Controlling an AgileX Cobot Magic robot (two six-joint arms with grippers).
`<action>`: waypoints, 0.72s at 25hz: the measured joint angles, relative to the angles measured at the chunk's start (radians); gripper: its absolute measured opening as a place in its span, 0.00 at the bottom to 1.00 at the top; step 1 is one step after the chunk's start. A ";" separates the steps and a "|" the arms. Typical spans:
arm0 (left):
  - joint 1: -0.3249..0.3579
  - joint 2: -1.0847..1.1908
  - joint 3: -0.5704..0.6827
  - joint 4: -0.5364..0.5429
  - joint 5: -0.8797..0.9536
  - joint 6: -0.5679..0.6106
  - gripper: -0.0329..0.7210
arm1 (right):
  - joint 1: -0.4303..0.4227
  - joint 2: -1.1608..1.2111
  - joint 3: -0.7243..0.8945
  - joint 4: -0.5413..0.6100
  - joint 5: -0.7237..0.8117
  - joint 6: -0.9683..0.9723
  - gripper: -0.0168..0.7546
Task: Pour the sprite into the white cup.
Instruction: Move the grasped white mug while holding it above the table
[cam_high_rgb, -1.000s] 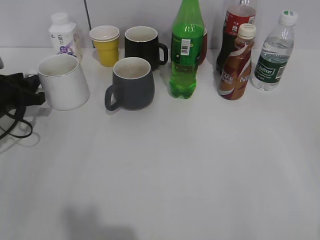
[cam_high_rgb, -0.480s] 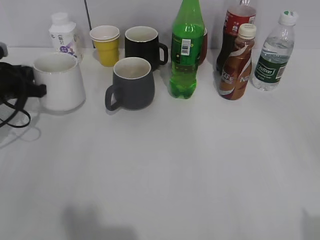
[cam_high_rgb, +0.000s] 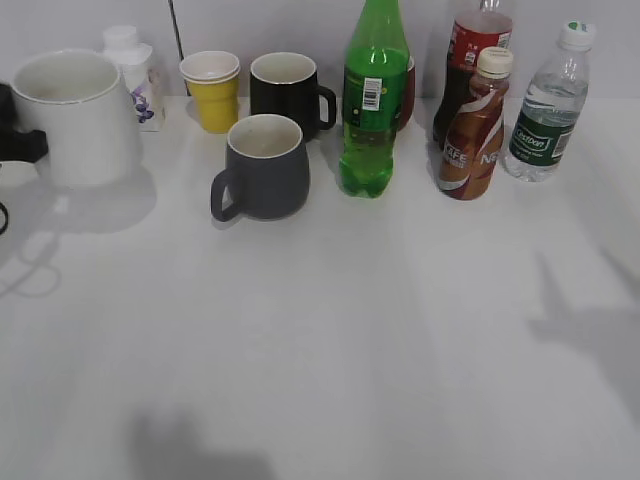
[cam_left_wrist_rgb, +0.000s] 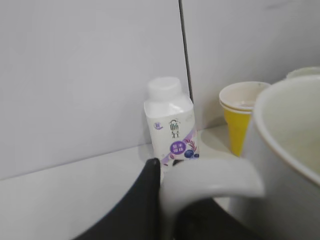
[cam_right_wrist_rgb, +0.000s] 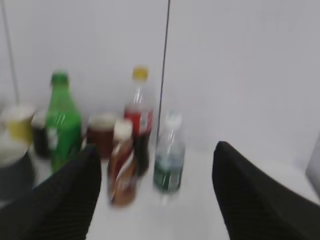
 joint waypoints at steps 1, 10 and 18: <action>0.000 -0.018 0.006 0.000 0.005 0.000 0.10 | 0.005 0.033 0.000 0.008 -0.028 0.000 0.70; 0.000 -0.092 0.010 0.009 0.094 0.000 0.10 | 0.316 0.285 0.109 -0.084 -0.398 0.248 0.70; 0.000 -0.093 0.011 0.009 0.108 0.000 0.10 | 0.551 0.746 0.202 -0.240 -0.760 0.268 0.72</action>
